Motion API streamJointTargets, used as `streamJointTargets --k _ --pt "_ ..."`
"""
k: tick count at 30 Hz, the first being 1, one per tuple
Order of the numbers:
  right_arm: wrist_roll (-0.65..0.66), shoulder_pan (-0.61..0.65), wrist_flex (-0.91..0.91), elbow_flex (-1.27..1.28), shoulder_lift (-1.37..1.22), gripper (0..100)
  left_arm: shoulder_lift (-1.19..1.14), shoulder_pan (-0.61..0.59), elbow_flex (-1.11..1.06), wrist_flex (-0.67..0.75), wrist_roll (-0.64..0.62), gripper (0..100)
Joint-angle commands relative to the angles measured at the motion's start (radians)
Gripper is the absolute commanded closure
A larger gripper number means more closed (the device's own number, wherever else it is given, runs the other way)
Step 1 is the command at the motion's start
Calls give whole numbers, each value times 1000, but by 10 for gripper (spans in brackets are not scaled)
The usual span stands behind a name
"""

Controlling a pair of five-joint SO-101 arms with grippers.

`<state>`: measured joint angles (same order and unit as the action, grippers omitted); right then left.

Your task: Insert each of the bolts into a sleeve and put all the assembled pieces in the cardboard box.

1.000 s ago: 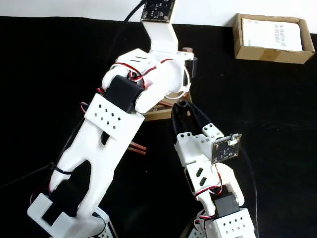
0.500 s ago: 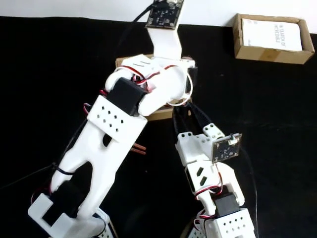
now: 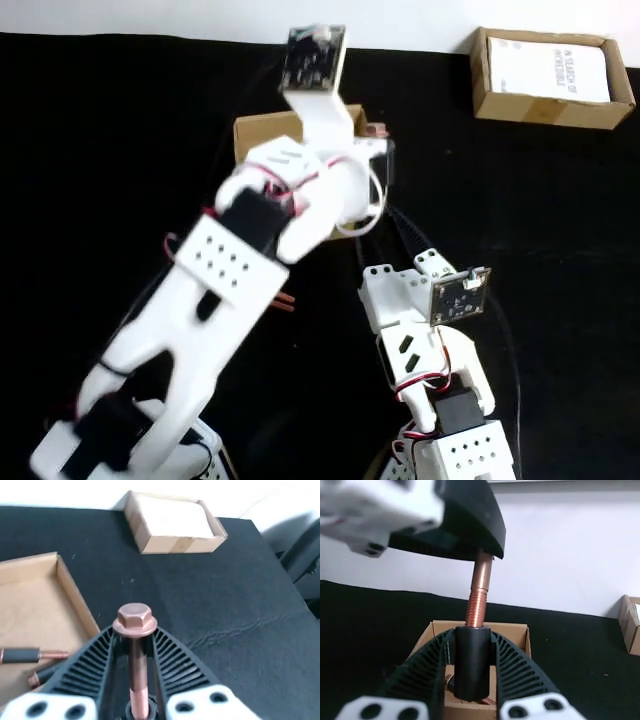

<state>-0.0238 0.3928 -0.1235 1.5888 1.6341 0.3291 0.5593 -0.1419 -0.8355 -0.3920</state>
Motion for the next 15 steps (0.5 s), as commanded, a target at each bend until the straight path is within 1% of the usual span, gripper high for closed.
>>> streamJointTargets --k 1,3,5,9,15 --pt "8 -12 19 -50 5 992 173 88 -209 144 121 991" --pt "8 -13 19 -48 5 992 277 125 -329 212 172 991" --pt "8 -13 19 -48 5 992 371 145 -426 253 183 991" --pt "6 -13 19 -53 5 992 492 145 -556 258 186 991" --pt "9 -12 19 -56 8 992 526 140 -621 261 181 991"
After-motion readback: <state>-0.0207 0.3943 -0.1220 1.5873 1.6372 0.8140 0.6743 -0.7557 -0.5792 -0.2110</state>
